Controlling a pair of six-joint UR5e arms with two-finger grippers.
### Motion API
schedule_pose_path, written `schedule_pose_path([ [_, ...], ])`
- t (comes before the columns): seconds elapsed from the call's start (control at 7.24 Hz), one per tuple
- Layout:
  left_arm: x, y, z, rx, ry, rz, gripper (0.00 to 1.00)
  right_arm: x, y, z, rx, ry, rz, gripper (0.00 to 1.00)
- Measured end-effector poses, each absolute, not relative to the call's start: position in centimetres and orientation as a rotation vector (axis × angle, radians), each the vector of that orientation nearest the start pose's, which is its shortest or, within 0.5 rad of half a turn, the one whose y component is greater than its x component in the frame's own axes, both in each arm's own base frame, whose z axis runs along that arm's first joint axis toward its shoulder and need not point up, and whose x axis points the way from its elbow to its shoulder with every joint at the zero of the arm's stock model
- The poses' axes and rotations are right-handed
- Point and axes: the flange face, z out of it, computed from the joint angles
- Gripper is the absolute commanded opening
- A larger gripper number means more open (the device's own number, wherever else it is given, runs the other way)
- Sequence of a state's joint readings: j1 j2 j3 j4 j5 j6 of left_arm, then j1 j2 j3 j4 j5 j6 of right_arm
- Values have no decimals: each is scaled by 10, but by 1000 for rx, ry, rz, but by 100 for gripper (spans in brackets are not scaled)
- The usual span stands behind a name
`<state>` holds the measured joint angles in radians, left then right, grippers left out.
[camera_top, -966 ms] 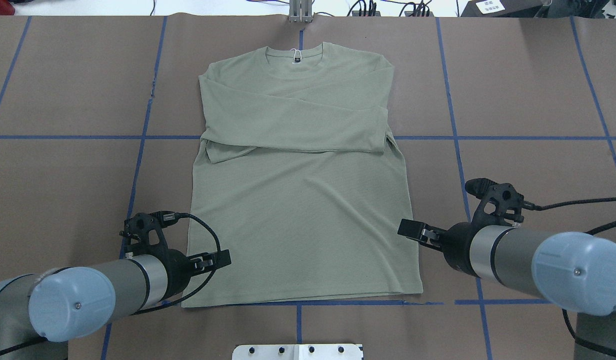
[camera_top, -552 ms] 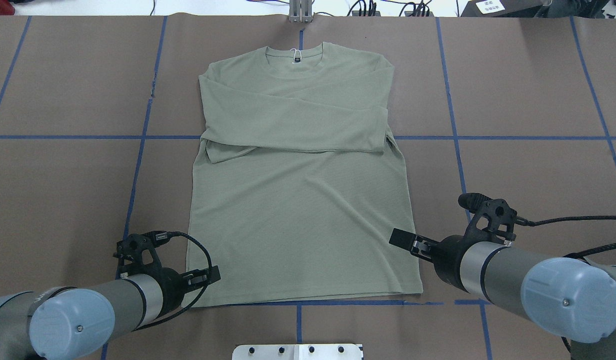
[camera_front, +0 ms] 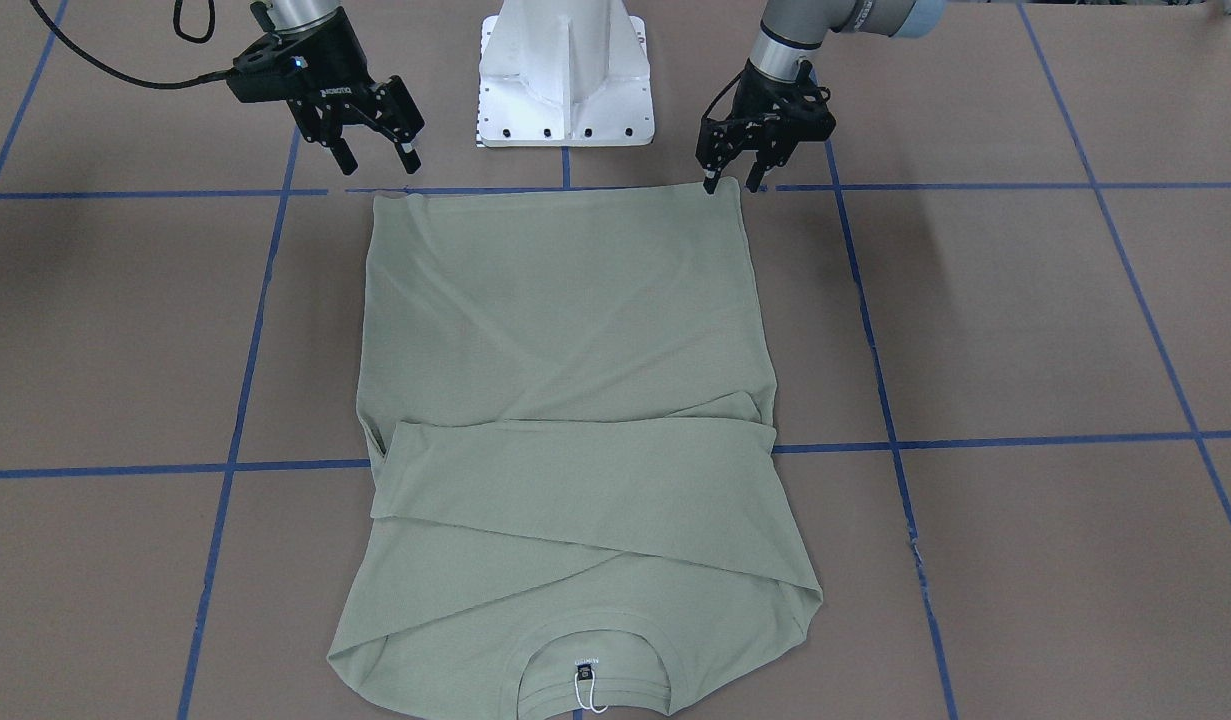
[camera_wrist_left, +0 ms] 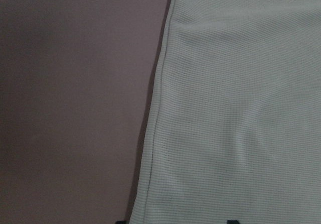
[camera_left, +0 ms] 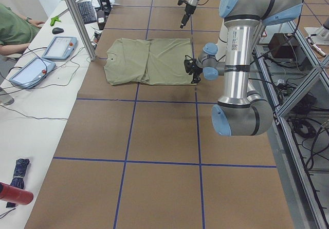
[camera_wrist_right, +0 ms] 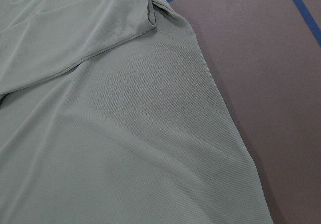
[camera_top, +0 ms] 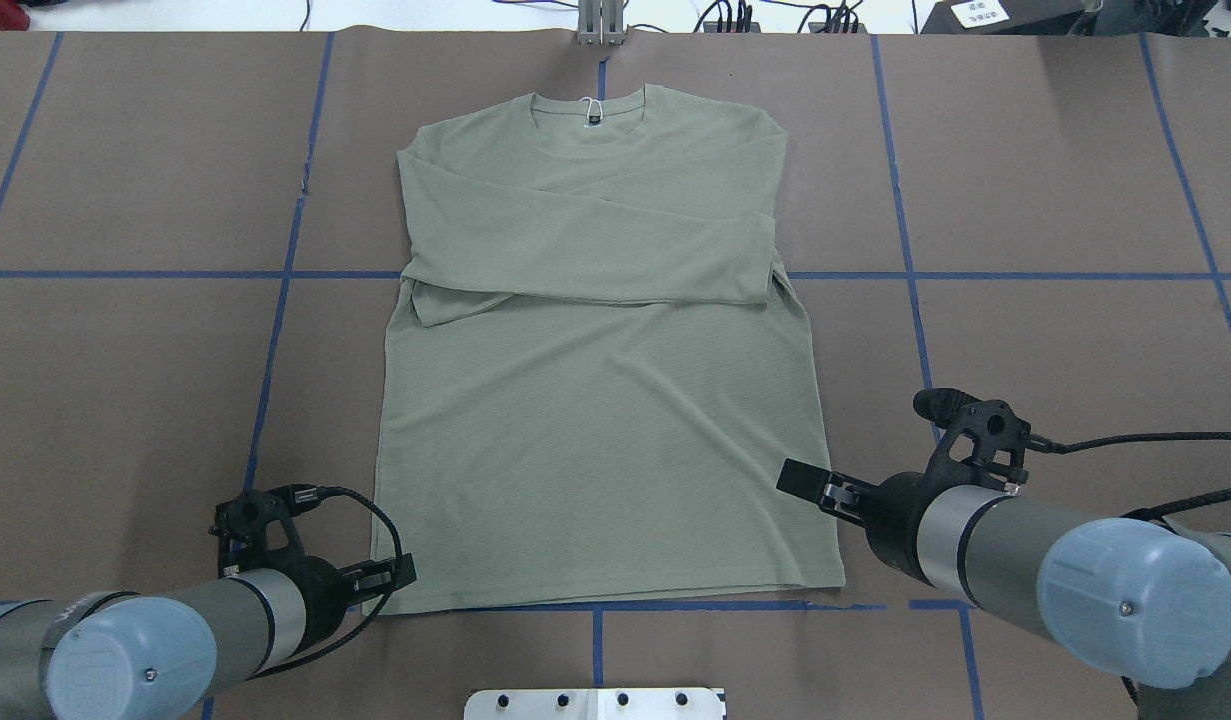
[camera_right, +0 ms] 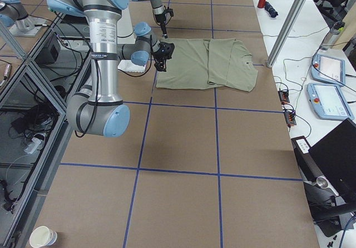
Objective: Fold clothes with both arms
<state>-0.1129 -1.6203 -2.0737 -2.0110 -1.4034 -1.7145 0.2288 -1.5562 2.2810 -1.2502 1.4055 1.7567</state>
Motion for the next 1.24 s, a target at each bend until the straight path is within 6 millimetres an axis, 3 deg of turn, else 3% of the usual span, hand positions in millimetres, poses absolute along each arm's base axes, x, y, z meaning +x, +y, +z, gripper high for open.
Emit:
schedule_pose_path([
  [0.41, 480, -198, 360, 135, 978, -299, 70, -390, -245, 292, 175, -1046, 460, 100],
  [0.69, 481, -197, 362, 132, 974, -298, 55, -390, -245, 292, 175, -1045, 460, 100],
  [1.24, 484, -195, 363, 127, 973, -301, 55, -391, -245, 293, 175, -1043, 460, 100],
])
